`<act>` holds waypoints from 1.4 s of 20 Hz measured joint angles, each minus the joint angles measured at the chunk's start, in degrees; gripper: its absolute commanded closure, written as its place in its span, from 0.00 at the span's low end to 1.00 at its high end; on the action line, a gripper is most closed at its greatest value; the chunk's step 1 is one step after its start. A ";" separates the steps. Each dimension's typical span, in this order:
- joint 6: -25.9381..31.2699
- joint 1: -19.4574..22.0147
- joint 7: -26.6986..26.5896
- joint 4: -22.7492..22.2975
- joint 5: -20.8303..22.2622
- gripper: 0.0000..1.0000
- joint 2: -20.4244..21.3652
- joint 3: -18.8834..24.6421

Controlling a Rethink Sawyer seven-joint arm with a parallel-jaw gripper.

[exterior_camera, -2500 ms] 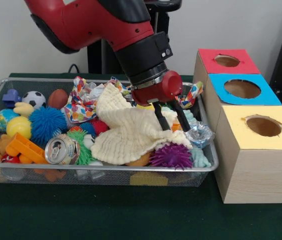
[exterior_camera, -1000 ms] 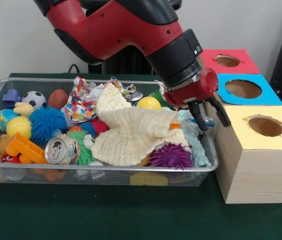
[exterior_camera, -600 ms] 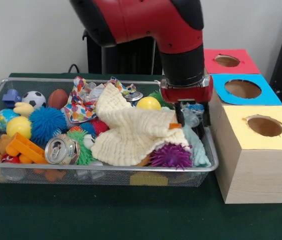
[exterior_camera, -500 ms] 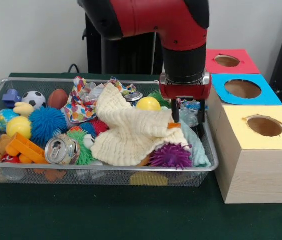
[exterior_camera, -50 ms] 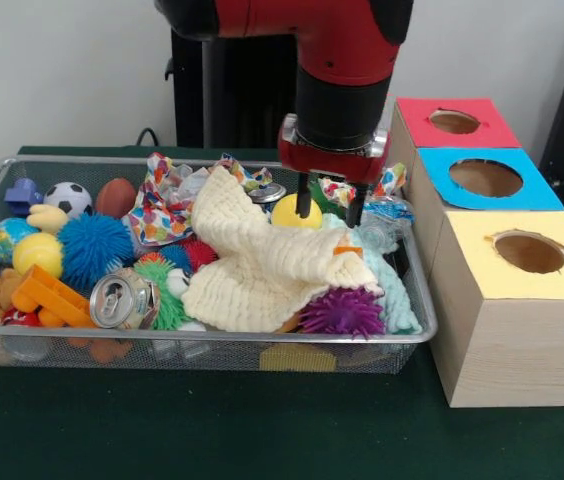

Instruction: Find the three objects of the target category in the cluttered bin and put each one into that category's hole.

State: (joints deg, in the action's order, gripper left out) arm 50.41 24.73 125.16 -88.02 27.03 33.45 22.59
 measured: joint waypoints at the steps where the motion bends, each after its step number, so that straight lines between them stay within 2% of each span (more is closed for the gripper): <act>1: 0.30 0.22 0.00 0.36 -0.14 0.00 -0.01 -0.07; 4: 0.44 1.62 0.00 1.88 -1.00 0.00 -0.11 -0.09; 10: -0.31 3.88 0.00 2.14 -5.13 0.00 -0.83 -0.08; 16: -2.65 4.71 0.32 1.73 -13.28 0.00 -1.40 -1.30; 17: -2.53 3.97 0.98 1.73 -16.06 0.00 -1.34 -2.57; 21: -1.47 0.62 4.62 1.73 -21.08 0.00 -0.67 -7.19; 28: -1.99 -7.69 16.77 2.55 -23.34 0.00 0.29 -17.94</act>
State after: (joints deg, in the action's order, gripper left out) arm 48.41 17.04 141.94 -85.47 3.69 33.75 4.66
